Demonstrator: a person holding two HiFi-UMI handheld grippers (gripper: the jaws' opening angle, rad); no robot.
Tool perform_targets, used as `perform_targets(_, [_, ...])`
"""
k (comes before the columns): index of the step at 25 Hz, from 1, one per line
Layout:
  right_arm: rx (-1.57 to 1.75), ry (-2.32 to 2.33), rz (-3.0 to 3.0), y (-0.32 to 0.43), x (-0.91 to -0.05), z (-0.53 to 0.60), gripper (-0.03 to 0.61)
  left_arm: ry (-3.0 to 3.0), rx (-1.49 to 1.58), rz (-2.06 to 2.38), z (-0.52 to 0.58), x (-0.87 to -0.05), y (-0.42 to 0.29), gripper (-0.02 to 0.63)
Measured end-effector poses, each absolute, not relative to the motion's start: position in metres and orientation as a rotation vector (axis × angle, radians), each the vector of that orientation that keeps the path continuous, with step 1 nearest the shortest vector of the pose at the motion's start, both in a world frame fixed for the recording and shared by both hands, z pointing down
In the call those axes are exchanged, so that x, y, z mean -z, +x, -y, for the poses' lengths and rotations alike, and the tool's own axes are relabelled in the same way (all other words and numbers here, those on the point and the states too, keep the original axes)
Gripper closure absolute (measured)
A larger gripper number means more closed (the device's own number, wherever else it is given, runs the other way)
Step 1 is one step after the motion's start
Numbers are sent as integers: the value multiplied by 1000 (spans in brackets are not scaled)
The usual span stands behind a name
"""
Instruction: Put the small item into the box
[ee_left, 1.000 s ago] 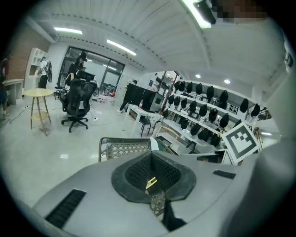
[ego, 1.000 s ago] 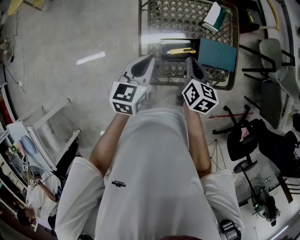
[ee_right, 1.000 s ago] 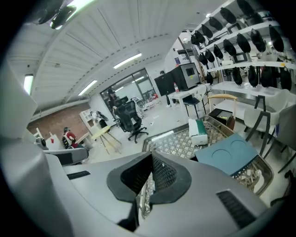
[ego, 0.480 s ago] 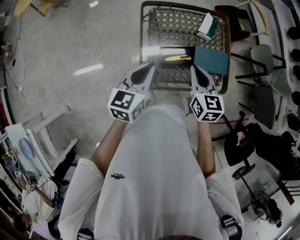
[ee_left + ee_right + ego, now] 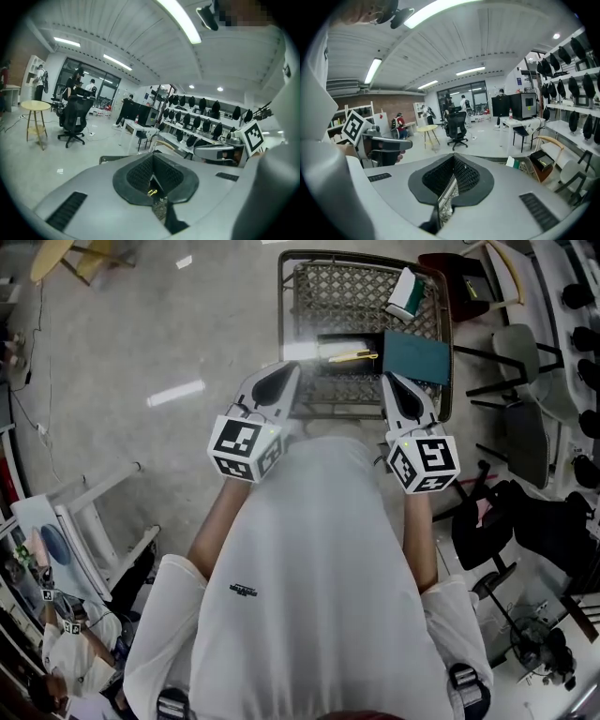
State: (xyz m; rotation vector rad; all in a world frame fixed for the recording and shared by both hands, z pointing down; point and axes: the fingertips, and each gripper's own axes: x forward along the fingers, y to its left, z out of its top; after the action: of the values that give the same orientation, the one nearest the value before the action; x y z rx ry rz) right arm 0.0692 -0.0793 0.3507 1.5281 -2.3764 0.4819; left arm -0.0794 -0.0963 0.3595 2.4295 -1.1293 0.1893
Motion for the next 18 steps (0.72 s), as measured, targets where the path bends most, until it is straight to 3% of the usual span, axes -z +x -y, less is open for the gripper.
perform_targets(18, [-441, 1503, 2406, 43, -342, 66, 580, 2459, -164, 1125, 71, -343, -92, 612])
